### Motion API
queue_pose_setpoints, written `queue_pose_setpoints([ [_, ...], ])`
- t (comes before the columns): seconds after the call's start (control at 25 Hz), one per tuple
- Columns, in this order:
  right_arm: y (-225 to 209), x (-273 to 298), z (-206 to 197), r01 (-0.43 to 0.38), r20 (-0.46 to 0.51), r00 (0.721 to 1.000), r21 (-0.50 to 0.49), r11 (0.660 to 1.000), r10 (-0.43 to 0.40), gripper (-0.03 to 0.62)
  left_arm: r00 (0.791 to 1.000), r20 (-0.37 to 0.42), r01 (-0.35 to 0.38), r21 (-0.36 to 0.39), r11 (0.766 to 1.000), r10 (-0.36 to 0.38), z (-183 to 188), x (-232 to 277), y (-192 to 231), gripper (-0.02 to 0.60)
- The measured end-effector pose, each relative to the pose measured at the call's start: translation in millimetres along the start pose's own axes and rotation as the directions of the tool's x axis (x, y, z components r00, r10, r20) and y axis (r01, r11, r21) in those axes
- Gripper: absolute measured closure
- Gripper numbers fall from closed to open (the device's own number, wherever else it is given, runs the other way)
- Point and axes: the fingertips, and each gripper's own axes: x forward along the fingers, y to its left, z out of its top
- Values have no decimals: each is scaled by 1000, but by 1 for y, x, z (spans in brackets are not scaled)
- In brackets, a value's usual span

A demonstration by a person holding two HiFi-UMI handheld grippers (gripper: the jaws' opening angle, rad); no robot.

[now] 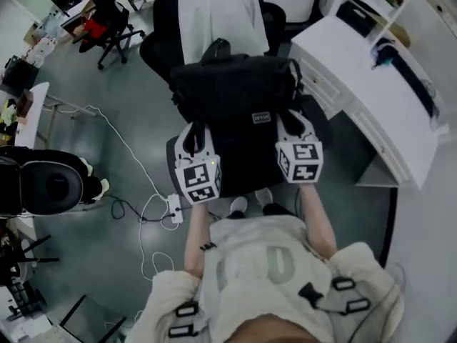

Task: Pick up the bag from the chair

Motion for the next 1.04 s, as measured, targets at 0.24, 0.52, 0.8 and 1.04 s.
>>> queue_pose_setpoints([
  [0.24,1,-39,27,2,74,997,-2,1000,-2,526,997,75,3,24,1000,-5,36,-30,-14,489],
  [0.52,4,-35,20,13,116,993,9,1000,-14,526,996,84,-23,34,999,20,29,-24,-11,489],
  [0.8,1,-30,19,10,130,991,25,1000,-13,526,995,101,-29,41,999,25,32,-21,-13,489],
  [1.04,0,-39,22,-4,122,993,7,1000,3,526,996,82,-36,25,999,34,29,-30,-16,489],
])
